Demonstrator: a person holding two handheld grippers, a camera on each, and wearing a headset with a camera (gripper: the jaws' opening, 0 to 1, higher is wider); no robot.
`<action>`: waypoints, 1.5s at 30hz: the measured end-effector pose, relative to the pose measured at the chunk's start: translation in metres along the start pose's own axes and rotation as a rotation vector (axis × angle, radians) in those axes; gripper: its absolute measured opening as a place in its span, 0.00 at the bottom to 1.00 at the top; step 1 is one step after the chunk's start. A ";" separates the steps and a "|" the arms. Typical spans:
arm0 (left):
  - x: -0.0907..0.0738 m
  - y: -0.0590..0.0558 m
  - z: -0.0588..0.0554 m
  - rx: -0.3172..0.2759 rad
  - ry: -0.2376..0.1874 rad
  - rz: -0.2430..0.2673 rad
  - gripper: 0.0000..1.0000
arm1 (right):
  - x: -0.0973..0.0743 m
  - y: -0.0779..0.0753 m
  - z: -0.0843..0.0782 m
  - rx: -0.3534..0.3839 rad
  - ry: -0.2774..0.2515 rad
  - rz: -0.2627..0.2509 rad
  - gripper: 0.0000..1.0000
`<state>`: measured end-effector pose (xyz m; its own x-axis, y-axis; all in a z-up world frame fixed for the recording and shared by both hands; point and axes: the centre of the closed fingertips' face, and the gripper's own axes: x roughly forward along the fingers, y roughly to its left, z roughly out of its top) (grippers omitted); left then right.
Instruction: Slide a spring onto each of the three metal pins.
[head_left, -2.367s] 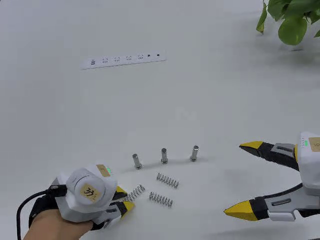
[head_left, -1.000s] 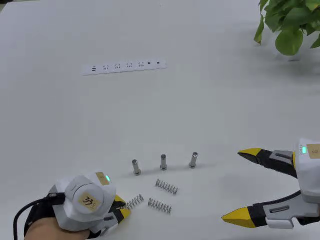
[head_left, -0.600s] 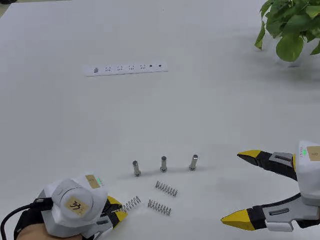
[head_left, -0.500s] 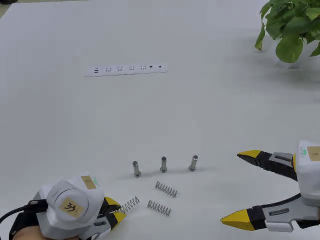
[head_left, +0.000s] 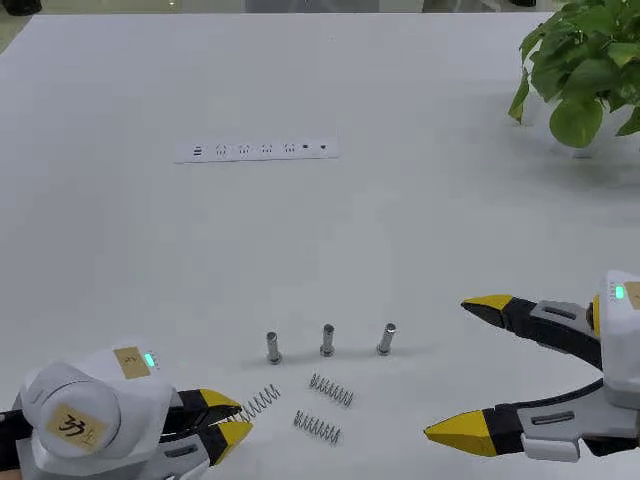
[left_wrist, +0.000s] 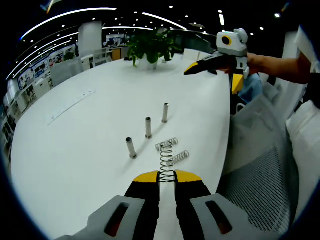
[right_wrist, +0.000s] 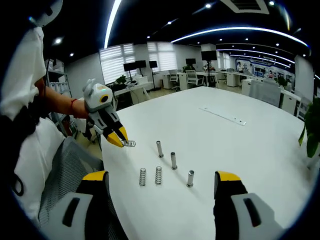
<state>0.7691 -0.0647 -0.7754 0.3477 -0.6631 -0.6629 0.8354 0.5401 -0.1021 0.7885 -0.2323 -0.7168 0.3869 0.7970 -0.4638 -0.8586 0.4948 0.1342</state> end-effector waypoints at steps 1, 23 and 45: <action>-0.002 0.000 0.007 0.000 -0.021 -0.003 0.10 | 0.000 0.001 0.008 0.009 -0.019 0.001 0.87; -0.024 -0.004 0.125 -0.030 -0.394 -0.030 0.10 | 0.004 0.023 0.111 0.142 -0.285 0.052 0.64; -0.030 -0.028 0.168 -0.080 -0.556 -0.118 0.10 | 0.017 0.029 0.137 0.296 -0.392 0.112 0.28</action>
<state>0.8075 -0.1473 -0.6280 0.4439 -0.8825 -0.1556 0.8547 0.4691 -0.2223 0.8167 -0.1569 -0.6011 0.4440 0.8928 -0.0766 -0.7918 0.4309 0.4329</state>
